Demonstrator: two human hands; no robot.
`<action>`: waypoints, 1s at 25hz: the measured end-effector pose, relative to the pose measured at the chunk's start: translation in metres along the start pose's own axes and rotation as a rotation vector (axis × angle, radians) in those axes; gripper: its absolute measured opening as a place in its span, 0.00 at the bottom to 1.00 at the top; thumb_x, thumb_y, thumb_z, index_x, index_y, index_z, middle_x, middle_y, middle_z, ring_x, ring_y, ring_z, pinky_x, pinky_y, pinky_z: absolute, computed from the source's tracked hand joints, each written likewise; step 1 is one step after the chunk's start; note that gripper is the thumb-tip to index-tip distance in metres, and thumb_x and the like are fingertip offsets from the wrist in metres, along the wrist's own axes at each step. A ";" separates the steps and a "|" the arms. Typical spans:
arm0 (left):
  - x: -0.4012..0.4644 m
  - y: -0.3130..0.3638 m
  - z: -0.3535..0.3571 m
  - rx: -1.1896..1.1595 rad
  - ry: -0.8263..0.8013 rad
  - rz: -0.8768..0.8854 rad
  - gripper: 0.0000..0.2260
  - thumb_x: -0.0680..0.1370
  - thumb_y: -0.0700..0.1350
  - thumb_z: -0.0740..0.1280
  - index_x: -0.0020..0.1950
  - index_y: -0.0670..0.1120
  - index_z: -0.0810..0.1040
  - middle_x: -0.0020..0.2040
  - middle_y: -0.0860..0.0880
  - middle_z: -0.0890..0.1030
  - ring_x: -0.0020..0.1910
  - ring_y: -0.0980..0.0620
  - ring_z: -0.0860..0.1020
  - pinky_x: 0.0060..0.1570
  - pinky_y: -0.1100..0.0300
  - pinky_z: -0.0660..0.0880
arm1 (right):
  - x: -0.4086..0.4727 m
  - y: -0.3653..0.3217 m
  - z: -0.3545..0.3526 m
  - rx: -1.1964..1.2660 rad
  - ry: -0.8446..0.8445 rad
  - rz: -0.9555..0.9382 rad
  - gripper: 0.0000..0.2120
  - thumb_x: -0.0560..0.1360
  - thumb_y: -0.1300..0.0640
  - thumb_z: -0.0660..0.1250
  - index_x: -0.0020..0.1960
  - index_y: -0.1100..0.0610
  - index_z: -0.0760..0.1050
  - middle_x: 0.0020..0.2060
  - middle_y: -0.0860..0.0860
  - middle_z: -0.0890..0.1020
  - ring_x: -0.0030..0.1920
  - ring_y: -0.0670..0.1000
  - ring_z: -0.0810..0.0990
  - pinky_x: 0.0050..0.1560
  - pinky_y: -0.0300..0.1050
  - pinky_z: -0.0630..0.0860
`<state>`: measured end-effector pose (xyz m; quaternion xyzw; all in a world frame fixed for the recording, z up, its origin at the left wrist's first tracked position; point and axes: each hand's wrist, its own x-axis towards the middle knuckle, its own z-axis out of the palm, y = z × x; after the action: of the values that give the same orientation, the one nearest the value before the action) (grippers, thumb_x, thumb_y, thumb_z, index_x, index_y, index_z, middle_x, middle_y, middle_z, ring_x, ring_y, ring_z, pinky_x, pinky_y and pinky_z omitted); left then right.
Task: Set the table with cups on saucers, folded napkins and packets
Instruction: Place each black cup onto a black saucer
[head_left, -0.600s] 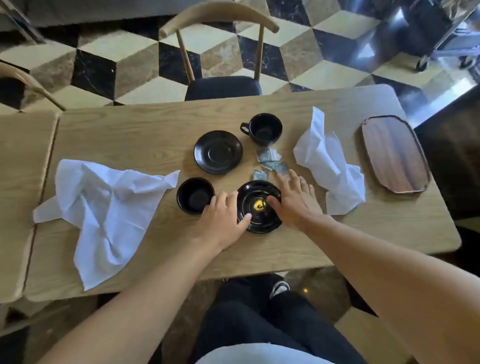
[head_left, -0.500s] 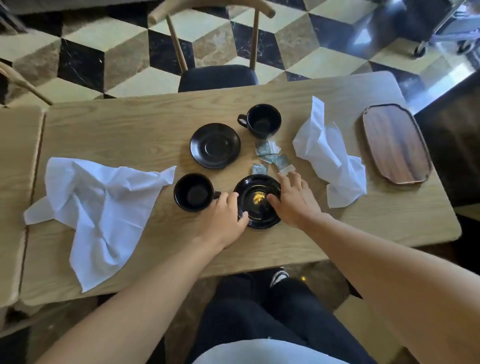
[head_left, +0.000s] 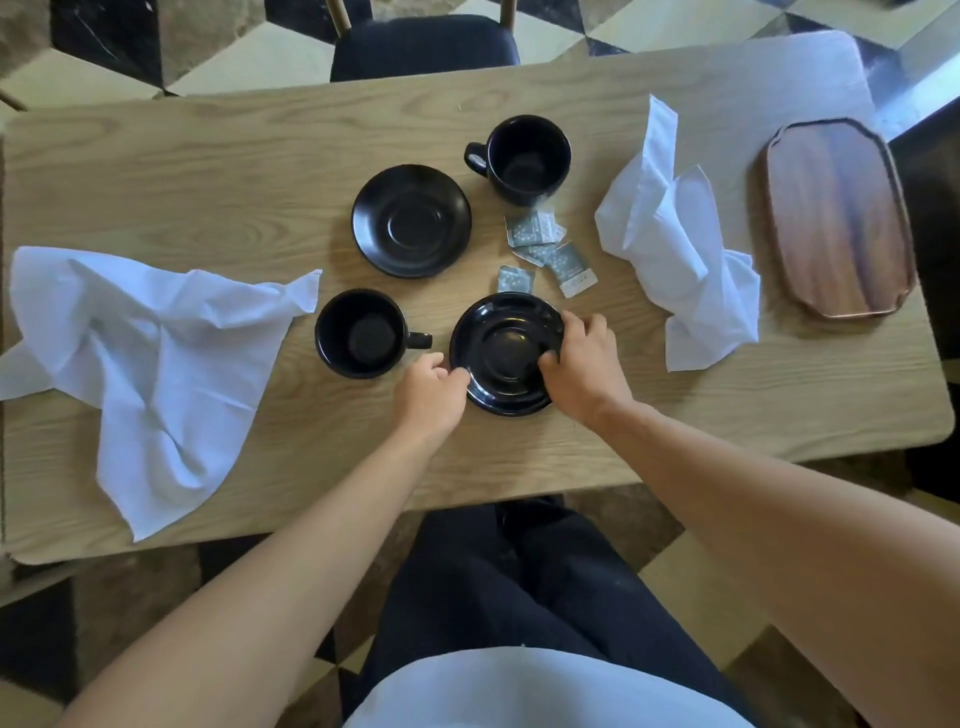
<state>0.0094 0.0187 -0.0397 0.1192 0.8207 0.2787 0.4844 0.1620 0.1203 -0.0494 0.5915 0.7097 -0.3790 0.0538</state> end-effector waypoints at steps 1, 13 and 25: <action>0.002 -0.001 0.001 -0.066 -0.012 -0.020 0.25 0.78 0.42 0.65 0.75 0.44 0.70 0.47 0.55 0.80 0.49 0.50 0.82 0.59 0.46 0.80 | 0.001 0.002 0.001 0.029 0.017 0.002 0.24 0.78 0.60 0.59 0.75 0.55 0.65 0.63 0.57 0.67 0.64 0.57 0.65 0.64 0.46 0.63; -0.004 -0.020 -0.010 -0.249 0.041 -0.097 0.14 0.78 0.40 0.64 0.63 0.47 0.80 0.54 0.50 0.82 0.53 0.50 0.80 0.53 0.51 0.82 | -0.025 0.014 0.016 0.166 0.020 0.006 0.22 0.76 0.63 0.63 0.70 0.54 0.71 0.63 0.51 0.72 0.55 0.45 0.69 0.59 0.38 0.66; -0.006 -0.025 -0.024 0.291 0.092 0.145 0.09 0.76 0.44 0.62 0.39 0.45 0.79 0.36 0.50 0.80 0.39 0.48 0.78 0.41 0.49 0.78 | -0.018 0.010 0.012 0.078 0.000 0.050 0.18 0.78 0.58 0.62 0.67 0.56 0.71 0.63 0.52 0.71 0.48 0.47 0.73 0.51 0.43 0.69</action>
<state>-0.0063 -0.0130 -0.0410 0.2342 0.8629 0.1960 0.4026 0.1712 0.0988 -0.0530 0.6105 0.6794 -0.4049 0.0404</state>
